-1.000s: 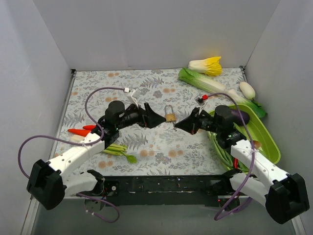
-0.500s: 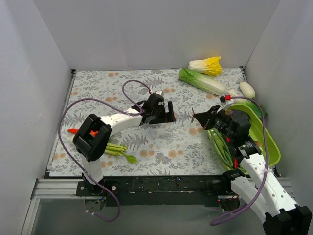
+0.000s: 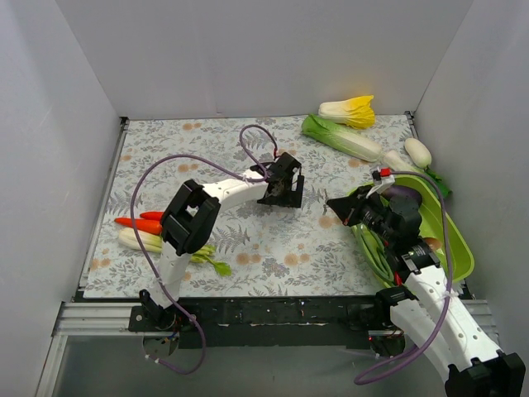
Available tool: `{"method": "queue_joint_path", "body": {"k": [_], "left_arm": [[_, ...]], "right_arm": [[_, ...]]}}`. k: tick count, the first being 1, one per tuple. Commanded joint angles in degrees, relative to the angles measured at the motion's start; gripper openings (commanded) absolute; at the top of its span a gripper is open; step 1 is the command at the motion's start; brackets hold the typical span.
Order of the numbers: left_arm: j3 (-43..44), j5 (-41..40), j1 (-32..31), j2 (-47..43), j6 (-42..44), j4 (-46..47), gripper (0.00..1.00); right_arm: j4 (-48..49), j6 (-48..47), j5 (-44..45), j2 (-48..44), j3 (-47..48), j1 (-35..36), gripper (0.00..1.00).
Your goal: Unlock with the key
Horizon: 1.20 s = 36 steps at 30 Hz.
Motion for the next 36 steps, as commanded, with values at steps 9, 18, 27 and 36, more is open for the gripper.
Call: {"method": "queue_joint_path", "body": {"k": [9, 18, 27, 36], "left_arm": [[11.4, -0.4, -0.1, 5.8, 0.4, -6.8, 0.87], [13.3, -3.0, -0.4, 8.3, 0.1, -9.8, 0.78], [13.0, -3.9, -0.6, 9.6, 1.9, -11.4, 0.68], [13.1, 0.0, -0.7, 10.2, 5.7, -10.4, 0.61]], "right_arm": [[5.0, 3.0, -3.7, -1.4, -2.1, -0.2, 0.01], [4.4, 2.8, -3.6, -1.8, -2.4, -0.2, 0.01], [5.6, 3.5, -4.5, -1.3, -3.1, -0.3, 0.01], [5.7, 3.5, -5.1, -0.7, -3.2, -0.3, 0.01]]}}
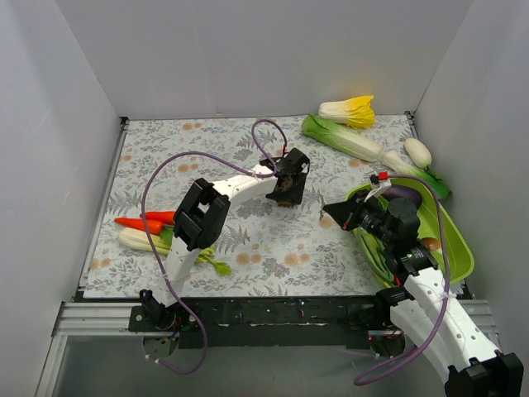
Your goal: Unlock with the key
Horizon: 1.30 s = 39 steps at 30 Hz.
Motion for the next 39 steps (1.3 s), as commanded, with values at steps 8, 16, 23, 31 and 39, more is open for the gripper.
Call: {"method": "queue_joint_path", "body": {"k": [8, 16, 23, 31, 39], "left_arm": [[-4.1, 4.9, 0.2, 1.0, 2.7, 1.7, 0.25], [-16.1, 17.1, 2.3, -10.1, -12.1, 21.6, 0.00], [-30.9, 19.4, 2.5, -18.8, -26.3, 40.4, 0.00], [-41.4, 13.4, 1.6, -25.7, -31.6, 50.7, 0.00], [-49.3, 4.6, -0.8, -31.1, -35.0, 54.2, 0.00]], "right_arm": [[2.3, -0.6, -0.6, -0.2, -0.4, -0.1, 0.01], [6.4, -0.9, -1.9, -0.4, -4.4, 0.0, 0.01], [14.4, 0.8, -1.1, 2.2, -11.5, 1.5, 0.01], [23.7, 3.8, 6.2, 11.2, -14.8, 8.3, 0.01], [31.8, 5.9, 8.8, 23.0, -13.4, 12.8, 0.01]]}}
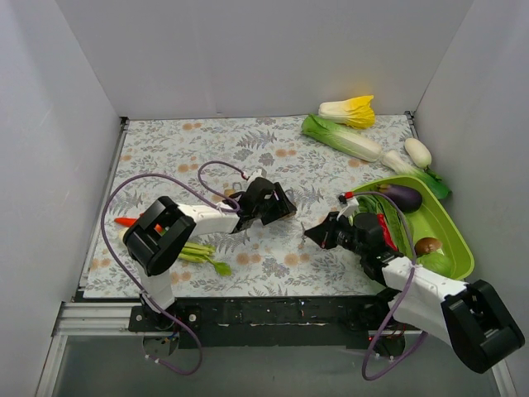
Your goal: Unlock with the key
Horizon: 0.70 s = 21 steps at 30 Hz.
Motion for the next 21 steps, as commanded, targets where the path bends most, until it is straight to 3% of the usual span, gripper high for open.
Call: {"method": "queue_joint_path", "body": {"k": [1, 21], "left_arm": [[-2.1, -6.3, -1.5, -6.6, -3.7, 7.7, 0.00], [-7.9, -7.4, -3.0, -6.5, -7.3, 13.2, 0.00]], "right_arm": [[8.7, 1.0, 2.6, 4.9, 1.6, 2.1, 0.01], [17.0, 5.5, -0.7, 21.8, 7.6, 2.9, 0.01]]}}
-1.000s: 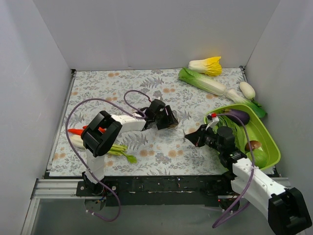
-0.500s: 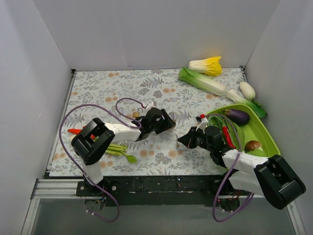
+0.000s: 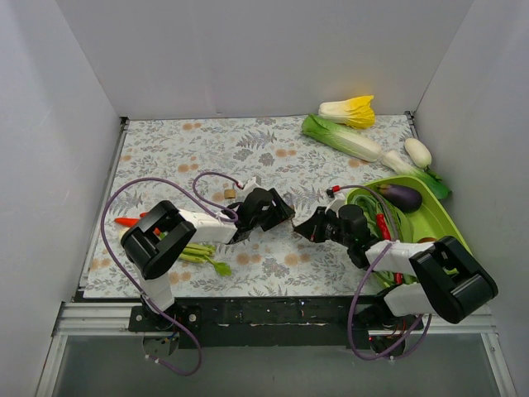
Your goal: Unlock with the key
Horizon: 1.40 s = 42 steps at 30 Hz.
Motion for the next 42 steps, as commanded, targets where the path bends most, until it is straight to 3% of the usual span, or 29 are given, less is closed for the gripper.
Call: {"method": "queue_joint_path", "body": {"k": [1, 42], "left_arm": [[-0.4, -0.9, -0.4, -3.6, -1.6, 5.4, 0.00], [-2.4, 1.0, -0.3, -3.6, -3.8, 7.9, 0.00]], "right_arm": [[4.9, 1.7, -1.7, 2.8, 3.6, 0.2, 0.01], [0.7, 4.3, 4.8, 7.7, 7.7, -0.7, 0.01]]}}
